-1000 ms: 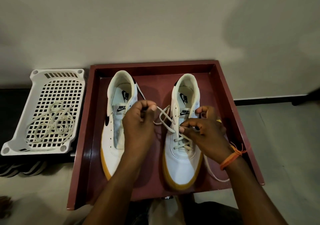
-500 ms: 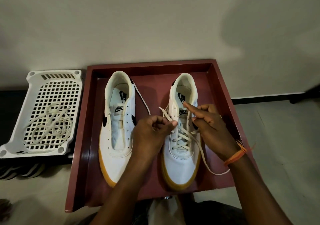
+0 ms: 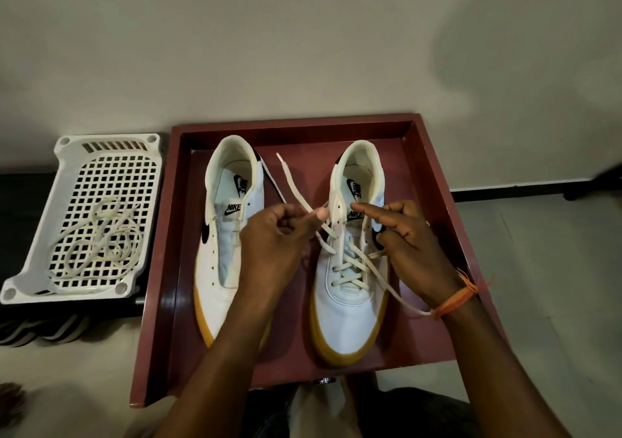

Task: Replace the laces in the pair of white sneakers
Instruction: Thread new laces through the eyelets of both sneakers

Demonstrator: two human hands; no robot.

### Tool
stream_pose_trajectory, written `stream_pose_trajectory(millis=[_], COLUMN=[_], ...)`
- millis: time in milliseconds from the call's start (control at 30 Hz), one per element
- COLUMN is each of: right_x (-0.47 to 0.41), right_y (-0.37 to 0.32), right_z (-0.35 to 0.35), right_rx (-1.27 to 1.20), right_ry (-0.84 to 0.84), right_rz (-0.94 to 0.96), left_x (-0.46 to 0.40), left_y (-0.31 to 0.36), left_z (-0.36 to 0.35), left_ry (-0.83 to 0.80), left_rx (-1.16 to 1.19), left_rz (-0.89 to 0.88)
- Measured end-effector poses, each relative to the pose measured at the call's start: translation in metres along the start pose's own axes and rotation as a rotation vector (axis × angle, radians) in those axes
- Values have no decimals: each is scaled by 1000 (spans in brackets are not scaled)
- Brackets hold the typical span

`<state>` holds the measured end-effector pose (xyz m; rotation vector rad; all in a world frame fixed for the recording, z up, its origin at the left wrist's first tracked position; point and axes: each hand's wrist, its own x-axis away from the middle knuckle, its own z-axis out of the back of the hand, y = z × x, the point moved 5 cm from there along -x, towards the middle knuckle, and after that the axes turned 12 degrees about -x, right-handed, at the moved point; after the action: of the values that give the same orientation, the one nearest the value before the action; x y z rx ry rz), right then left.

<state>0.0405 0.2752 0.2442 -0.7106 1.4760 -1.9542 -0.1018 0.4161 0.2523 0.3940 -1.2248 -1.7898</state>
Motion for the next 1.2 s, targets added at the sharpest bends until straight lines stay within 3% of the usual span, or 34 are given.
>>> stream_pose_trajectory(millis=[100,167,333,500,567,667,733,900,1033,1200], right_x=[-1,0,2,3,3,1,0,0,0,-1], right_y=[-3,-2,1,-8,-10,-10,-10,-10,-11,-9], right_z=[1,1,-2,-5,-4,0,2,2,4,6], right_rx=[-26,-2,206,329,288,196,182,186,153,138], right_ry=[-12,-7,16,-19,-2,-5,-12,-2,-25,-27], right_rz=[4,14,90,166,172,130,111,128,119,91], left_x=[6,4,5,-8,-8,2,4,2,-8,5], left_y=[-4,-6,1,-6,-4,-4,-7,-2,-6,0], left_z=[-16,-19,-22,9,9,-12,-19,-19,8,-12], left_ry=[-167,-166,-77,228,154,-97,-146,-42,212,-119], left_rx=[-82,-43,-27,104,34,-94,-117,-91,172,-43], left_rz=[40,7,-101,-46,-43,31,15,-100,4,60])
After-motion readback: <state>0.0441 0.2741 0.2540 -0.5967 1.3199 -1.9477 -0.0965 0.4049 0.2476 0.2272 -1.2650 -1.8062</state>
